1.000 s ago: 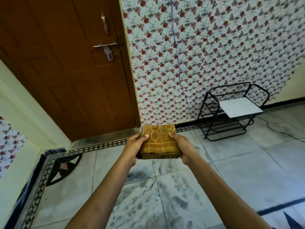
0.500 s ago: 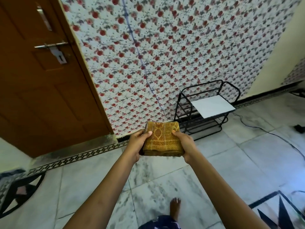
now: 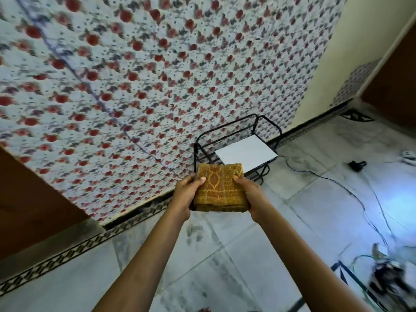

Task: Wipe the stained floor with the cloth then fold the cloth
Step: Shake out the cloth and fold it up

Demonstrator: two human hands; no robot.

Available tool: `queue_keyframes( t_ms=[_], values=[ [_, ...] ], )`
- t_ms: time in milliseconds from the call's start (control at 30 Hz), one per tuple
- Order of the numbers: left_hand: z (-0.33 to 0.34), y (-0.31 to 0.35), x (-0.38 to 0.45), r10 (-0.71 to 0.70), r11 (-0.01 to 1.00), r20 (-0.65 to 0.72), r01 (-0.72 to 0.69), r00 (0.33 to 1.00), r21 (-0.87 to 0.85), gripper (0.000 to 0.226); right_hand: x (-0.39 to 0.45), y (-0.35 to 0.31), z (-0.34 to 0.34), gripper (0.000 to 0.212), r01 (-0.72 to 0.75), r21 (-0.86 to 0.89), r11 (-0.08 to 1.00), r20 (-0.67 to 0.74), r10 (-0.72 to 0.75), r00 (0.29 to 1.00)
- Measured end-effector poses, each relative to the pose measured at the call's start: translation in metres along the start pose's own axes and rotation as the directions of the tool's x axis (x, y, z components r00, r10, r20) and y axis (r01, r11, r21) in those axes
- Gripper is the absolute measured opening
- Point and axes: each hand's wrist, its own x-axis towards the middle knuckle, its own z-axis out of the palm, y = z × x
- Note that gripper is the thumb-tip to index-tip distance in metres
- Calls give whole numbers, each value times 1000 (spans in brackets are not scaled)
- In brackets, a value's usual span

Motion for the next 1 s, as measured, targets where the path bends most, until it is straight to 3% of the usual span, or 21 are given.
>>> queue_keyframes(
  t_ms=[100, 233, 433, 600, 733, 1000],
  values=[
    [50, 12, 42, -9, 999, 28, 7, 1000, 44, 30, 46, -22, -32, 10, -12, 64, 998, 5, 11, 1000],
    [113, 18, 95, -25, 998, 20, 24, 999, 62, 23, 113, -46, -75, 30, -22, 96, 995, 4, 22, 1000],
    [214, 20, 168, -71, 997, -98, 70, 993, -14, 22, 215, -106, -152, 18, -61, 0, 998, 107, 60, 992],
    [282, 26, 219, -96, 994, -161, 85, 982, -75, 19, 289, -147, -190, 27, -71, -53, 996, 131, 77, 988],
    [321, 30, 263, -98, 995, -208, 89, 973, -50, 15, 340, -169, -204, 27, -82, -130, 988, 132, 99, 986],
    [353, 21, 381, -255, 967, -203, 245, 946, -73, 14, 464, -194, -209, 28, -155, -252, 955, 138, 194, 971]
  ],
)
